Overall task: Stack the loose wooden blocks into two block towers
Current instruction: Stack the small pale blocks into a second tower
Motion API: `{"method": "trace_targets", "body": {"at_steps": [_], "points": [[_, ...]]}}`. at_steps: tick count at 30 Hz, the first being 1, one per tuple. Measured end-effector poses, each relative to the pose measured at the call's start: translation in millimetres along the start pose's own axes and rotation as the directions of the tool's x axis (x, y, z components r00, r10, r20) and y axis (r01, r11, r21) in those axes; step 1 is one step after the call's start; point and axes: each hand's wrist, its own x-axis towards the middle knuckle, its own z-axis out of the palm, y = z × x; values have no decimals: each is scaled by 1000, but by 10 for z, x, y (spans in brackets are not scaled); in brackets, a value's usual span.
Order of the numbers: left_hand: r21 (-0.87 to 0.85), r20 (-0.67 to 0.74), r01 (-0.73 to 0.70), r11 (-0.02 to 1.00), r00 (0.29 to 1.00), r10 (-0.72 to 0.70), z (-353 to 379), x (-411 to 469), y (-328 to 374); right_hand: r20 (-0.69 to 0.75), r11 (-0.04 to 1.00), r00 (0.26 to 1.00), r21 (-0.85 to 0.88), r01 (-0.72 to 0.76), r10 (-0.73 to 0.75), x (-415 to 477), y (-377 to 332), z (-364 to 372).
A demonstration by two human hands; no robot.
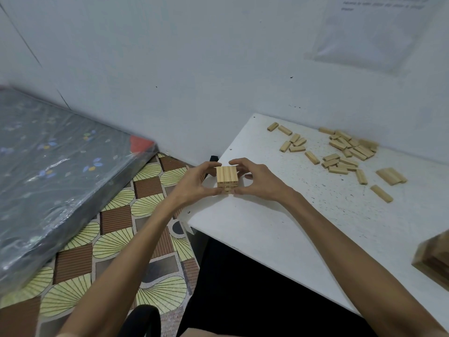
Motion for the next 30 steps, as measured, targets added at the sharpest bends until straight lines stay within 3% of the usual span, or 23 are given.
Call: {"method": "trace_targets", "body": {"at_steps": [30], "points": [[-61,-14,18,998,1000,-19,-11,-1,-44,-60,997,997,55,-54,57,-14,-53,-2]]}}
